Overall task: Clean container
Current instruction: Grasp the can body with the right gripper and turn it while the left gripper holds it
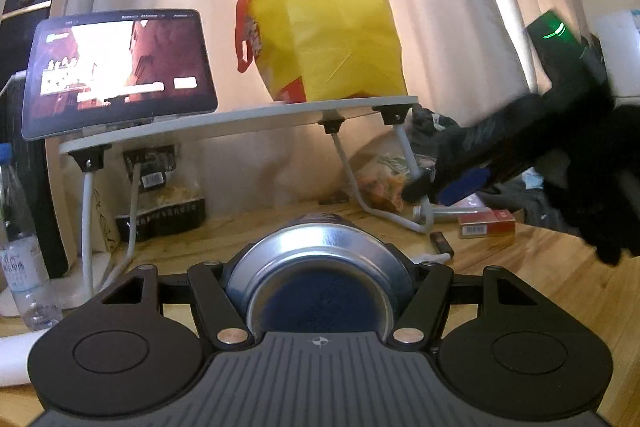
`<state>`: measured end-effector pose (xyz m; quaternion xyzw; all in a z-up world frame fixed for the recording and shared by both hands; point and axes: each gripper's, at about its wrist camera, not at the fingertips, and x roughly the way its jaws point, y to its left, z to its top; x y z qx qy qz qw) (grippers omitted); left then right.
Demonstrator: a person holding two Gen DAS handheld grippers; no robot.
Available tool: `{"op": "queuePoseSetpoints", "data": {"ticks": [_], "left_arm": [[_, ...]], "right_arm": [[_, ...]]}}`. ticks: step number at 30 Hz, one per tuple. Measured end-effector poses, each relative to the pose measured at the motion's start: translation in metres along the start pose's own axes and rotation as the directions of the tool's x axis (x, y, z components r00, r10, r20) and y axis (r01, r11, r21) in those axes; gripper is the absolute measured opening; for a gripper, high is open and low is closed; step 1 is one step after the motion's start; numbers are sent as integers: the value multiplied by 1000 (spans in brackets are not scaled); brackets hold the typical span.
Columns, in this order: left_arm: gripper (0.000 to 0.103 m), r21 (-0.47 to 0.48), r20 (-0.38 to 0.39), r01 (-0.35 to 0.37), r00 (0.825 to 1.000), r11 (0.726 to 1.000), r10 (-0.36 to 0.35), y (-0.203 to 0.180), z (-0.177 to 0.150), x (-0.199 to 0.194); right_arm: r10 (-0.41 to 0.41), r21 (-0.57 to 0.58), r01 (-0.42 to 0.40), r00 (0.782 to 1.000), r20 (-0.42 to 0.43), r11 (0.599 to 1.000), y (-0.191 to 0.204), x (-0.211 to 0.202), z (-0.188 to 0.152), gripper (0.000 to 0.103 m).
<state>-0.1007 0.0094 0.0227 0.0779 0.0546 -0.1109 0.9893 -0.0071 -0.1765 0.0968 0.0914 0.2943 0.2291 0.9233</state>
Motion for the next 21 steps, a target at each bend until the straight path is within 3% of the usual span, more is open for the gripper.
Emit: {"op": "queuePoseSetpoints", "data": {"ticks": [2, 5, 9, 14, 17, 18, 21], "left_arm": [[67, 56, 24, -10, 1000, 998, 9, -8, 0, -2], [67, 148, 51, -21, 999, 989, 14, -25, -1, -5], [67, 276, 126, -95, 990, 956, 62, -44, -4, -15], [67, 347, 193, -106, 980, 932, 40, -52, -6, -30], [67, 345, 236, -77, 972, 935, -7, -52, -5, -38], [67, 342, 240, -87, 971, 936, 3, -53, -4, -40], [67, 311, 234, -87, 972, 946, 12, -53, -2, -43]], "right_arm": [[146, 145, -141, 989, -22, 979, 1, -5, -1, 69], [334, 323, -304, 942, -39, 896, 9, -3, -16, 70], [412, 428, -355, 910, -45, 831, 20, 0, -33, 75], [501, 561, -410, 866, -9, 719, 11, 10, -45, 83], [550, 615, -447, 835, 25, 650, 11, 14, -52, 79], [559, 616, -462, 828, 43, 638, 13, 13, -54, 74], [569, 614, -486, 819, 72, 622, 15, 11, -57, 72]]}}
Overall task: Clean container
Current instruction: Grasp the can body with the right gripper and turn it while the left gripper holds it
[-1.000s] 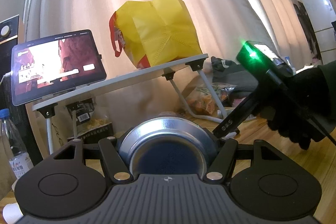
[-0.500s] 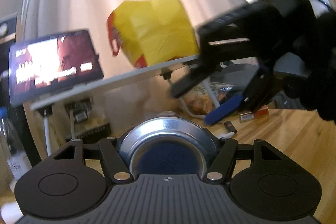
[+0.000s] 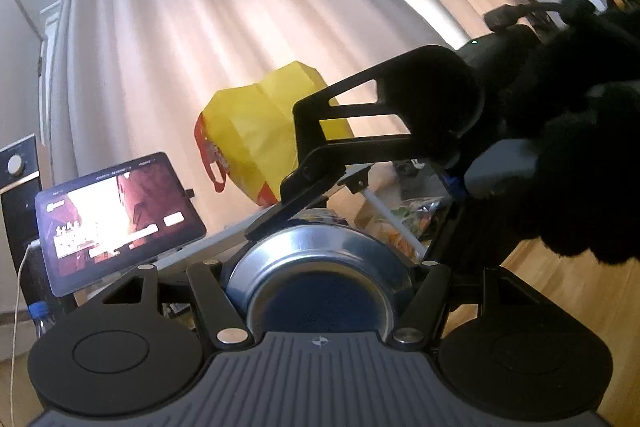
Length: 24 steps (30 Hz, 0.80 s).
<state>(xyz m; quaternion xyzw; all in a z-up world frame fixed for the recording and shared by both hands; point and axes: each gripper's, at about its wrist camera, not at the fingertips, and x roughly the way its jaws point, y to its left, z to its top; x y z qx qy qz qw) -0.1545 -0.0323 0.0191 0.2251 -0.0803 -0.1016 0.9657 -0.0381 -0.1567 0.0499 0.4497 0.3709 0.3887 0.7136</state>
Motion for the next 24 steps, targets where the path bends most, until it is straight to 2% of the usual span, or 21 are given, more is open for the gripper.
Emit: {"op": "queuePoseSetpoints", "data": {"ticks": [4, 6, 7, 10, 12, 15, 18, 21, 23, 24], "left_arm": [[72, -131, -26, 65, 997, 989, -69, 13, 4, -3], [74, -282, -28, 124, 990, 951, -137, 30, 8, -4], [74, -377, -27, 146, 985, 915, -169, 40, 8, -4], [74, -616, -13, 172, 973, 769, -229, 67, 5, 0], [73, -710, 4, 178, 968, 682, -250, 76, 0, 2], [67, -782, 23, 187, 962, 595, -272, 83, -6, 3], [67, -789, 28, 197, 958, 583, -286, 84, -7, 4], [67, -750, 5, 192, 959, 633, -285, 81, -6, 7], [67, -612, -51, 164, 968, 774, -245, 66, 1, 6], [67, -533, -76, 148, 972, 833, -221, 59, 4, 5]], "right_arm": [[27, -18, -27, 1000, 15, 999, 1, -6, 0, 72], [58, -21, -58, 998, 24, 998, 1, -11, 1, 72], [79, -22, -78, 996, 29, 997, 1, -14, 2, 72], [116, -30, -114, 992, 45, 993, 2, -19, 2, 72], [126, -36, -125, 991, 41, 992, 2, -18, 2, 72], [134, -34, -133, 991, 26, 991, 0, -14, 0, 72], [137, -21, -137, 990, 23, 990, -3, -14, 0, 72], [130, -18, -130, 991, 13, 991, -6, -14, 2, 72], [94, -34, -93, 996, 13, 995, -7, -16, 3, 74], [79, -33, -79, 997, 12, 996, -8, -16, 4, 74]]}}
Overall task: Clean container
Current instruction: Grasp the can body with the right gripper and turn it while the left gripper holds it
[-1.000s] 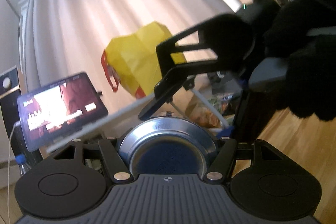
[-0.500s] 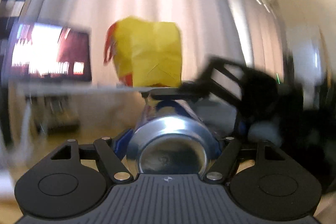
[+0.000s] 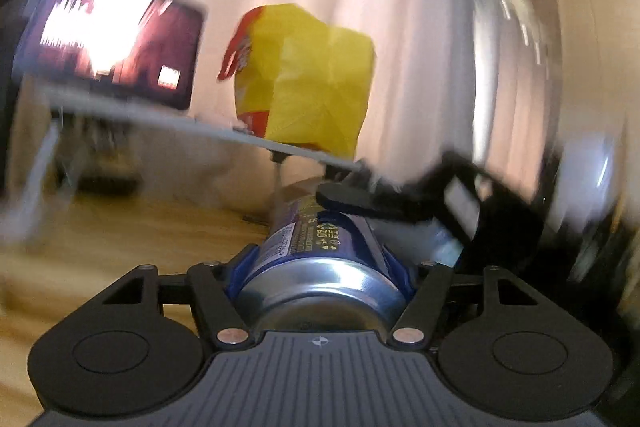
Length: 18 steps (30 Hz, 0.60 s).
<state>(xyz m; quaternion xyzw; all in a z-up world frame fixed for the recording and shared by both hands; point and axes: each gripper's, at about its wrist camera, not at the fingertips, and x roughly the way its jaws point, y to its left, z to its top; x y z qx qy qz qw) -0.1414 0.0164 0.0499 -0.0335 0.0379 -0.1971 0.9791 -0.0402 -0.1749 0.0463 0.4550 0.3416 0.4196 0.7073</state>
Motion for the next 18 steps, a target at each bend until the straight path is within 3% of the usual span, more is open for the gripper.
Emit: {"op": "queuePoseSetpoints", "data": {"ticks": [2, 3, 5, 6, 8, 11, 14, 15, 16, 18], "left_arm": [[67, 188, -7, -66, 998, 980, 69, -16, -2, 1], [67, 319, 9, -94, 995, 943, 96, -28, -7, 0], [67, 479, 28, -110, 994, 871, 109, -44, -17, -2], [67, 561, 45, -123, 992, 819, 119, -52, -23, -3], [67, 635, 65, -140, 990, 760, 129, -60, -30, -5], [69, 603, 56, -129, 991, 787, 120, -59, -26, -5], [75, 376, -4, -38, 999, 926, 43, -39, -11, -7], [75, 282, -17, -14, 1000, 959, 20, -31, -6, -7], [75, 207, -22, -21, 999, 978, 26, -25, -3, -6], [77, 146, -22, -16, 1000, 989, 20, -20, -3, -4]], "right_arm": [[-13, 6, 13, 1000, -4, 1000, -3, -2, 0, 75], [-15, 5, 15, 1000, -8, 1000, -3, -3, 0, 75], [-18, 0, 18, 1000, -20, 1000, -4, -2, -2, 75], [-17, -2, 17, 1000, -24, 1000, -4, -1, -3, 75], [-12, -7, 12, 1000, -24, 1000, -6, -1, -6, 73], [12, -13, -12, 1000, -19, 1000, -8, -3, -9, 72], [36, -23, -36, 999, -11, 999, -12, -5, -12, 72], [50, -11, -50, 999, -5, 999, -14, -6, -13, 72], [65, 2, -65, 998, 4, 998, -16, -7, -13, 72], [82, 11, -82, 996, 24, 997, -17, -9, -13, 72]]}}
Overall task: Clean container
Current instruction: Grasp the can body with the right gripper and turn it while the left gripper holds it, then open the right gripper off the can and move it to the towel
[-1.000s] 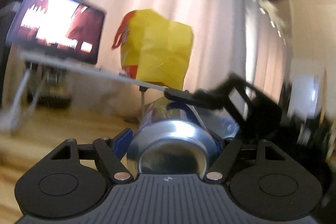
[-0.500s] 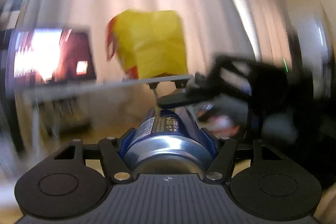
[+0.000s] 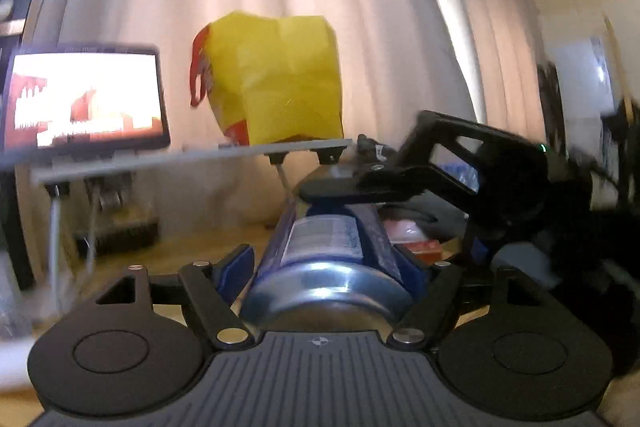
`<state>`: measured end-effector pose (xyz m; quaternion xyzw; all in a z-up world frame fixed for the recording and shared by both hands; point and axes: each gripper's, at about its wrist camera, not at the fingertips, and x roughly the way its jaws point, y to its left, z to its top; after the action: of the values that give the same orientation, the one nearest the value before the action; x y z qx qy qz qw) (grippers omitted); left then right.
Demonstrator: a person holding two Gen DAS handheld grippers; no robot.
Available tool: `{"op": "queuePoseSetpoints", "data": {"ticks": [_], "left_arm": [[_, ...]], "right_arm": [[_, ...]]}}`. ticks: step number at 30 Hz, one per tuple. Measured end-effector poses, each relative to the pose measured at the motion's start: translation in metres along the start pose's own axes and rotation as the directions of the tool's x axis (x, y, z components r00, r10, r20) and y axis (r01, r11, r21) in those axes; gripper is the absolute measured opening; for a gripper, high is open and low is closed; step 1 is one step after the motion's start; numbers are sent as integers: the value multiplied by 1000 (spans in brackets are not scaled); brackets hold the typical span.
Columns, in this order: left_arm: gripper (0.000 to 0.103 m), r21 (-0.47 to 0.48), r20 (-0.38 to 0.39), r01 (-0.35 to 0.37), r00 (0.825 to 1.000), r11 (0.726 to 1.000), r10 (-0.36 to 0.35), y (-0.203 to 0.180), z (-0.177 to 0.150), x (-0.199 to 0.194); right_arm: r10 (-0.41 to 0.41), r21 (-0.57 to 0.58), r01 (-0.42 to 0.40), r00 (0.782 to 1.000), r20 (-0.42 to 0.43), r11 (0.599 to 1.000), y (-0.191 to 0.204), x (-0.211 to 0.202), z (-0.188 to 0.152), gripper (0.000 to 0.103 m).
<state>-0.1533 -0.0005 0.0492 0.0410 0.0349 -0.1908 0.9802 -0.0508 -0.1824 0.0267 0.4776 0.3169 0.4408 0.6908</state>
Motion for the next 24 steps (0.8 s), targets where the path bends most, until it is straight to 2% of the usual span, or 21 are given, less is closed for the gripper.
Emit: {"op": "queuePoseSetpoints", "data": {"ticks": [3, 7, 11, 13, 15, 16, 17, 18, 19, 20, 21, 22, 23, 24], "left_arm": [[69, 7, 16, 4, 1000, 1000, -4, -2, -2, 2], [67, 38, 23, -4, 1000, 999, 3, -4, -5, 8], [67, 27, 17, 2, 1000, 1000, -3, 0, -7, 11], [67, 37, -3, -22, 1000, 999, 22, 3, -10, 14], [67, 58, -42, -65, 997, 996, 68, 10, -13, 22], [67, 61, -83, -74, 993, 995, 79, 15, -14, 28], [67, 57, -113, -80, 990, 995, 86, 19, -16, 33], [67, 55, -122, -100, 987, 993, 106, 22, -18, 37], [67, 60, -127, -110, 985, 992, 117, 23, -19, 40], [67, 64, -129, -117, 984, 991, 124, 24, -21, 42], [67, 62, -131, -119, 983, 991, 126, 24, -23, 44], [67, 59, -140, -115, 983, 992, 122, 25, -25, 45], [67, 47, -136, -115, 983, 992, 120, 26, -24, 45], [67, 38, -133, -115, 984, 993, 119, 27, -25, 45]], "right_arm": [[11, 11, -11, 1000, 5, 1000, 0, 0, 0, 72], [17, 37, -17, 1000, 13, 999, -4, -1, 2, 71], [-6, 8, 6, 1000, 5, 1000, -1, 1, 5, 74], [-71, -58, 72, 997, 21, 996, 6, -2, 10, 75], [-178, -176, 189, 981, 78, 966, 18, -10, 21, 75], [-287, -277, 310, 950, 121, 910, 26, -12, 28, 73], [-424, -406, 457, 889, 173, 792, 31, -7, 31, 66], [-547, -521, 581, 802, 238, 625, 34, 2, 31, 59], [-641, -610, 670, 697, 322, 423, 36, 11, 31, 48], [-683, -637, 703, 635, 361, 317, 34, 17, 35, 48], [-708, -641, 717, 602, 370, 275, 29, 20, 41, 48], [-720, -632, 724, 591, 363, 276, 25, 23, 46, 48], [-726, -614, 729, 594, 347, 302, 22, 25, 52, 48], [-731, -603, 734, 591, 341, 312, 19, 29, 56, 48]]}}
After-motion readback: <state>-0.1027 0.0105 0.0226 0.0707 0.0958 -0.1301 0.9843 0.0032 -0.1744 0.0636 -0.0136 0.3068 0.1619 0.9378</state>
